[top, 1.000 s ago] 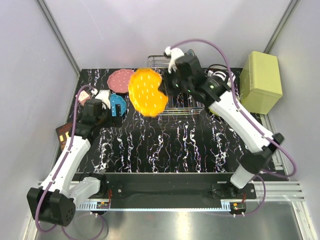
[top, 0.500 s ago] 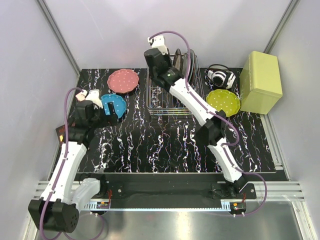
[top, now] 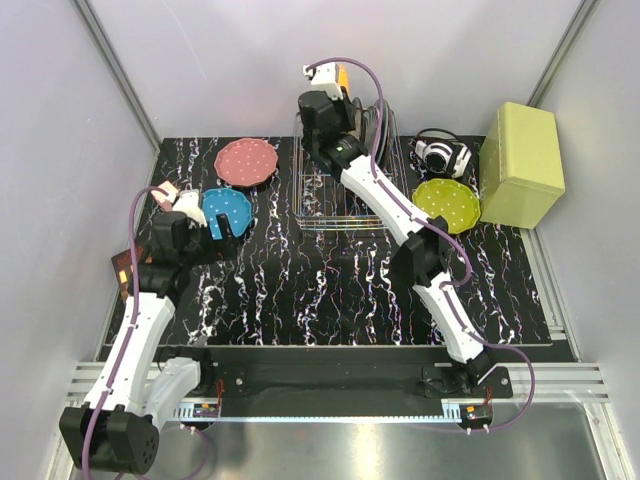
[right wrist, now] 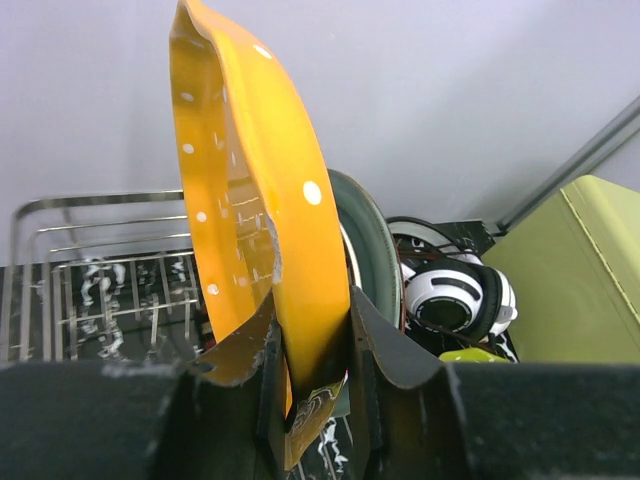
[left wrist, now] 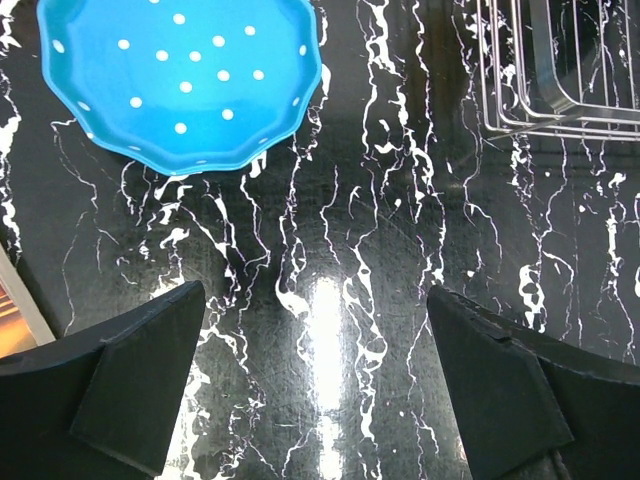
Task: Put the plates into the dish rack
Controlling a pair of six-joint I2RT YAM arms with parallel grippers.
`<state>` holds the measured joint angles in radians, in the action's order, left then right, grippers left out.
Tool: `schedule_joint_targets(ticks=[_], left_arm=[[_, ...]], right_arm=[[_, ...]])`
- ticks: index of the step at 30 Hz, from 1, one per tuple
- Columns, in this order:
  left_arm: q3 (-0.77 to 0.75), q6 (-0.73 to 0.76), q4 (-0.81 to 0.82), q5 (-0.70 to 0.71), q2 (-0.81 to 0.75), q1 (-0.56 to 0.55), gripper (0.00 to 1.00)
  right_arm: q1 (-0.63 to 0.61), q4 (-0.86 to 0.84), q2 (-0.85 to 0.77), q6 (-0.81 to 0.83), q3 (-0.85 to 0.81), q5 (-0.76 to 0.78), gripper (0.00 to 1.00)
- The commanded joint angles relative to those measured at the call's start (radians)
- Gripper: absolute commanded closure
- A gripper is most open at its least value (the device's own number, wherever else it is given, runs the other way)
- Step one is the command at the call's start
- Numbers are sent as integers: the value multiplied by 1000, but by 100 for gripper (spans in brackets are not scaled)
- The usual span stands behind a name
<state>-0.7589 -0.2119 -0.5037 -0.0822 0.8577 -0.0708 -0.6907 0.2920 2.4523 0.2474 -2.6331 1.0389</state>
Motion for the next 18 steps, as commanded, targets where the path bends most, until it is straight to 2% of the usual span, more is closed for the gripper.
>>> schedule_joint_targets(ticks=[1,18], left_arm=[[3,-14,67,-34,-22,5,1],[75,-9,106,-44,-31,17,1]], right_arm=[[28,-171,25,18,-71,64,100],[49,-205,89,-5,-88,9,100]])
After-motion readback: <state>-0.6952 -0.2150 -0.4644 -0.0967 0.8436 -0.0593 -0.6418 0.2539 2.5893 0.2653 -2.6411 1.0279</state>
